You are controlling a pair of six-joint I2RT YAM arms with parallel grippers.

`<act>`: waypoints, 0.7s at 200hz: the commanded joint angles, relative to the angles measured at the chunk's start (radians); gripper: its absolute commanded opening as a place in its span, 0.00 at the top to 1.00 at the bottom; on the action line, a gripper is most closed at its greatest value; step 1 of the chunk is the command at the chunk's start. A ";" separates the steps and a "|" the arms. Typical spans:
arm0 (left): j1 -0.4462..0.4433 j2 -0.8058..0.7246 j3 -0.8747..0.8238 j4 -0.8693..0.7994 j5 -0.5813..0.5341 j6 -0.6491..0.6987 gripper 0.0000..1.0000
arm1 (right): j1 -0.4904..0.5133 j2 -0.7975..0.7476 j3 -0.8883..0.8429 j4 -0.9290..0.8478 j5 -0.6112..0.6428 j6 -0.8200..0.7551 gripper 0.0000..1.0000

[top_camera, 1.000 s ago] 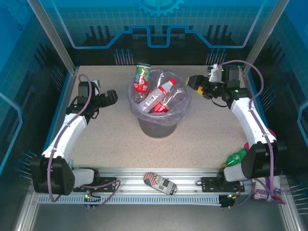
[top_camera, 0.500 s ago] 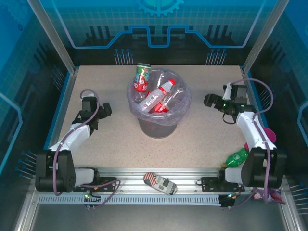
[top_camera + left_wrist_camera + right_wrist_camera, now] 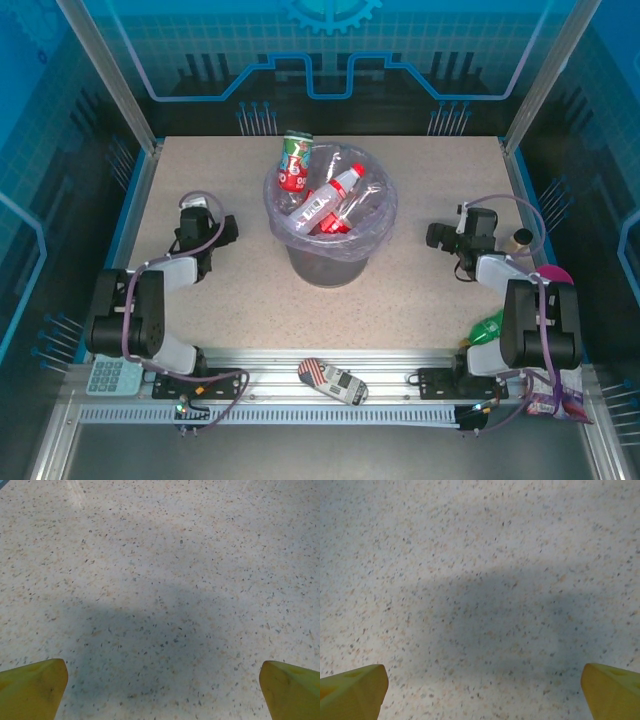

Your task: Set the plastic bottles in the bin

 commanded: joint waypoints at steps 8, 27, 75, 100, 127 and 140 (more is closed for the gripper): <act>0.012 0.017 0.032 0.067 0.030 0.026 0.01 | 0.010 0.010 -0.029 0.210 0.058 -0.044 0.00; 0.012 -0.005 -0.005 0.116 0.046 0.033 0.01 | 0.010 0.022 -0.029 0.248 0.059 -0.055 0.00; -0.009 -0.016 -0.054 0.201 0.073 0.072 0.01 | 0.061 -0.017 -0.091 0.334 0.085 -0.109 0.00; -0.053 0.006 -0.048 0.214 0.045 0.120 0.01 | 0.099 -0.025 -0.106 0.362 0.118 -0.142 0.00; -0.056 0.001 -0.081 0.273 0.052 0.128 0.01 | 0.115 -0.021 -0.102 0.362 0.134 -0.153 0.00; -0.067 -0.003 -0.104 0.314 0.048 0.140 0.01 | 0.127 -0.019 -0.103 0.365 0.155 -0.160 0.00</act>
